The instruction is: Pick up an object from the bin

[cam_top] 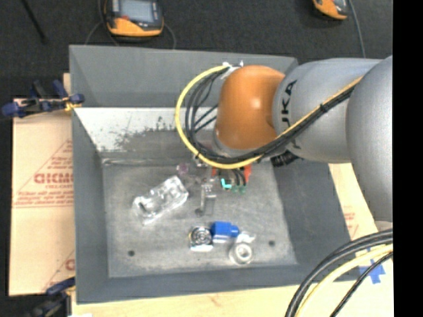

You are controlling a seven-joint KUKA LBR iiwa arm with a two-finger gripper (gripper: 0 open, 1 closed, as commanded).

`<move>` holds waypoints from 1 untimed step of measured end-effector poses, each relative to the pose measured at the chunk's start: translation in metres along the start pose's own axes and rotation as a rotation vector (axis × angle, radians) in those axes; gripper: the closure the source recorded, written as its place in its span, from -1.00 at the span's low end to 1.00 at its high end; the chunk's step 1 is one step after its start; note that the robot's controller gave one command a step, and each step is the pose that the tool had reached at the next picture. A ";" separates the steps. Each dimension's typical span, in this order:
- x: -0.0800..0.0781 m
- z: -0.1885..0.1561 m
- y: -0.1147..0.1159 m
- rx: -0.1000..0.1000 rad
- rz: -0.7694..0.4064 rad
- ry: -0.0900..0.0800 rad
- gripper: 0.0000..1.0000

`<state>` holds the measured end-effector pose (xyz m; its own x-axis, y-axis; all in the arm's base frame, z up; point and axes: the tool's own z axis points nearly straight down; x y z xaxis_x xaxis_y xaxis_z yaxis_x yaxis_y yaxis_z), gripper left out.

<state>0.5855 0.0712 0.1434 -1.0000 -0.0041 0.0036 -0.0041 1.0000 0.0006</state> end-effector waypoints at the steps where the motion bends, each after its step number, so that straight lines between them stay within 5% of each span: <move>1: -0.008 0.077 0.062 -0.002 -0.025 0.000 -1.00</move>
Offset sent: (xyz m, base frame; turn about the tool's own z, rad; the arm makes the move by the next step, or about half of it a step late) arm 0.0089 0.0588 -0.0734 -0.0181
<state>0.5931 0.1331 0.0662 -0.9996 -0.0286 0.0031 -0.0286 0.9996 0.0026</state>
